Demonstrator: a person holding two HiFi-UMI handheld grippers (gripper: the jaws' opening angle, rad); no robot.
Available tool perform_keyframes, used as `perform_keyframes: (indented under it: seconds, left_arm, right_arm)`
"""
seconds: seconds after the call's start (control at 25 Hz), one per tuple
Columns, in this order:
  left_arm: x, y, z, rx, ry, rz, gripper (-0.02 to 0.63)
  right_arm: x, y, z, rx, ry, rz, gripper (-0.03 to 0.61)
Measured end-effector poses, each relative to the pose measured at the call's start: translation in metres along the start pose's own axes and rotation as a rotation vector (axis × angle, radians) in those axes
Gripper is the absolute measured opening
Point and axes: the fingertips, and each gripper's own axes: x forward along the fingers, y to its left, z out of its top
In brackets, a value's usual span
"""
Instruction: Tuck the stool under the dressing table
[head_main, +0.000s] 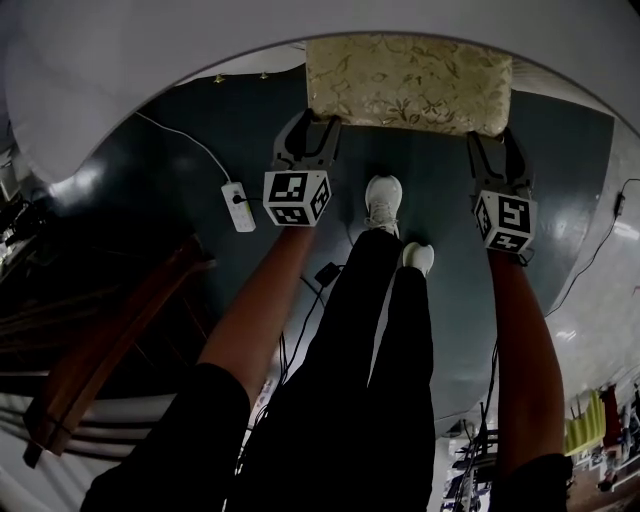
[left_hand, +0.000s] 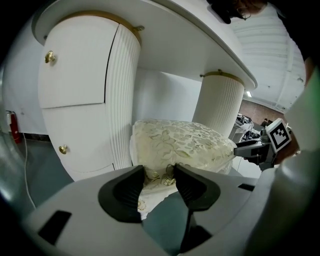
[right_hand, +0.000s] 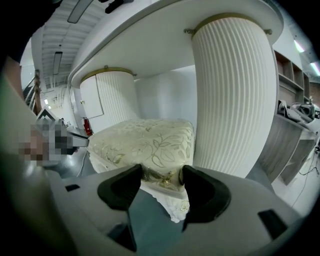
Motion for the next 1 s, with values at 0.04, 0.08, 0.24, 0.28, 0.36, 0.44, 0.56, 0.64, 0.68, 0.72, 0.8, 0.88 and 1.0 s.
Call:
perform_keyframes:
  seconds: [0.04, 0.08, 0.24, 0.28, 0.36, 0.44, 0.56, 0.64, 0.68, 0.72, 0.8, 0.88, 1.0]
  left_arm:
    - [0.001, -0.001, 0.000, -0.004, 0.000, 0.000, 0.198]
    - [0.001, -0.002, -0.001, -0.006, 0.000, 0.001, 0.198]
    - [-0.001, 0.001, 0.001, -0.005, -0.007, 0.006, 0.198]
    - [0.000, 0.001, 0.001, -0.012, -0.010, 0.013, 0.198]
    - [0.003, 0.003, 0.001, -0.032, -0.016, 0.027, 0.198]
    - [0.006, 0.005, 0.001, -0.039, -0.020, 0.032, 0.196]
    - [0.009, 0.005, 0.002, -0.025, -0.015, 0.020, 0.196]
    - [0.010, 0.006, 0.004, -0.019, -0.014, 0.013, 0.196]
    - [0.011, 0.006, 0.004, -0.018, -0.016, 0.011, 0.198]
    - [0.009, 0.005, 0.004, -0.020, -0.018, 0.010, 0.196]
    - [0.002, 0.001, 0.003, -0.029, -0.026, 0.006, 0.198]
    - [-0.001, -0.001, 0.004, -0.035, -0.043, 0.007, 0.198]
    - [-0.001, 0.002, 0.003, -0.052, -0.068, 0.012, 0.198]
  right_arm:
    - [-0.001, 0.000, 0.000, -0.002, -0.005, 0.005, 0.256]
    - [-0.002, 0.000, 0.000, -0.002, -0.009, 0.008, 0.256]
    - [-0.002, 0.002, 0.001, 0.010, -0.009, 0.004, 0.256]
    - [-0.002, 0.002, 0.000, 0.012, -0.010, 0.005, 0.256]
    - [-0.001, 0.002, -0.001, 0.016, -0.014, 0.012, 0.256]
    - [0.001, 0.003, -0.003, 0.021, -0.019, 0.013, 0.256]
    - [0.003, 0.002, -0.003, 0.026, -0.022, 0.001, 0.256]
    - [0.006, 0.001, -0.001, 0.027, -0.020, 0.000, 0.256]
    - [0.007, 0.000, 0.000, 0.026, -0.021, 0.005, 0.258]
    - [0.006, 0.000, 0.000, 0.023, -0.023, 0.013, 0.258]
    - [0.001, -0.001, 0.001, 0.015, -0.032, 0.023, 0.258]
    - [-0.002, -0.001, 0.005, 0.013, -0.050, 0.015, 0.258]
    - [0.000, 0.000, 0.005, 0.020, -0.061, -0.004, 0.257]
